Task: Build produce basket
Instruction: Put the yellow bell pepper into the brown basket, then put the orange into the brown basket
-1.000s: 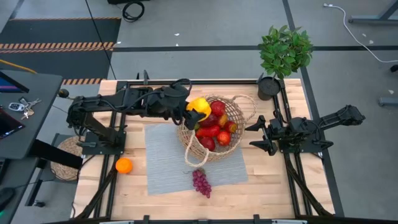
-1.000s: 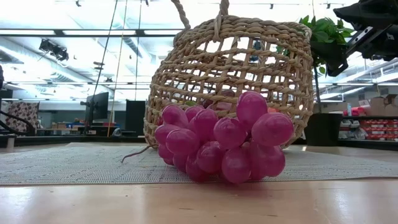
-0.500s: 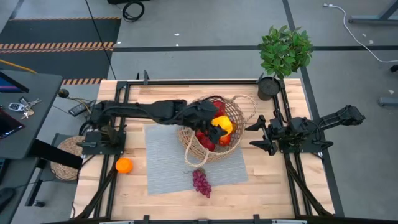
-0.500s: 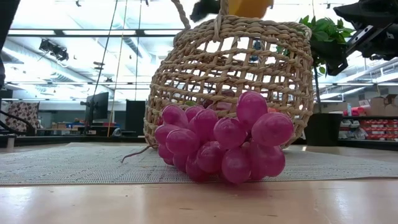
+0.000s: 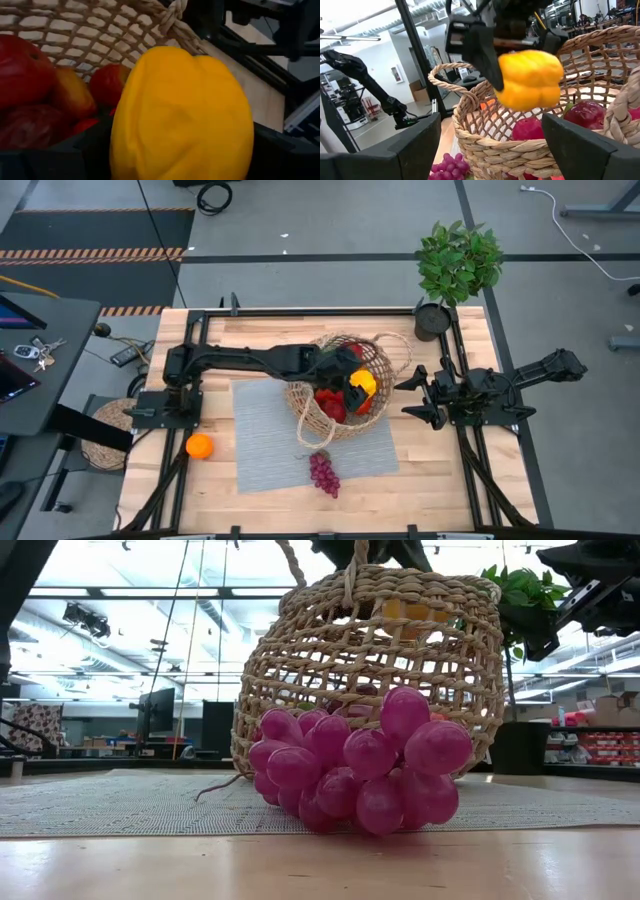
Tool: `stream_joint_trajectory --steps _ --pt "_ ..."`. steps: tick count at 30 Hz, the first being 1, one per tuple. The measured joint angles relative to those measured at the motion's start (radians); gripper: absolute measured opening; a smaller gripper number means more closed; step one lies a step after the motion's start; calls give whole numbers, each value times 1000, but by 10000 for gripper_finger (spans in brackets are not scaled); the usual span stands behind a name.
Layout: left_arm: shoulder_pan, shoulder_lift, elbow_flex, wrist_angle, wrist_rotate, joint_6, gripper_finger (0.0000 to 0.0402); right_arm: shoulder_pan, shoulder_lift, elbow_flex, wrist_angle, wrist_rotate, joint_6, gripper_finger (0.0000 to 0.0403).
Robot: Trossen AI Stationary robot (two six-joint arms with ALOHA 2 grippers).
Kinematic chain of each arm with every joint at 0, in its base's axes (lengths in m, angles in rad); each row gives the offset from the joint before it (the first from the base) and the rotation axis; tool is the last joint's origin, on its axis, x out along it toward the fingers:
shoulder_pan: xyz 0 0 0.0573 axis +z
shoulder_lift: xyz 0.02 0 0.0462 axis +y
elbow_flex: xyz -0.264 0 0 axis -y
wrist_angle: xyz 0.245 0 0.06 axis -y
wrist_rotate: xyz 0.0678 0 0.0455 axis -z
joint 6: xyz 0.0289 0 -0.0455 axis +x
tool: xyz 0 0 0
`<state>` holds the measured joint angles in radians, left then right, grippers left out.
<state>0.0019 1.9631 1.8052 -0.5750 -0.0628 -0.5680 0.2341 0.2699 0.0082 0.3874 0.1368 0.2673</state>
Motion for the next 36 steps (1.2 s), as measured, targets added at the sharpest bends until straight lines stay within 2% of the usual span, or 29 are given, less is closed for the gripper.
stream_joint_trajectory --steps 9,21,29,33,36 --pt "5 65 1 -8 -136 26 327 0 1 0 6 0 0 348" --pt "14 114 1 -20 -162 326 330 0 3 0 9 0 0 348" --pt "11 114 5 -30 -149 432 389 0 3 0 10 0 0 348" --pt "6 114 78 -94 -134 466 393 0 3 0 10 0 0 348" --pt "-12 114 192 -205 -136 488 390 0 3 0 10 0 0 348"
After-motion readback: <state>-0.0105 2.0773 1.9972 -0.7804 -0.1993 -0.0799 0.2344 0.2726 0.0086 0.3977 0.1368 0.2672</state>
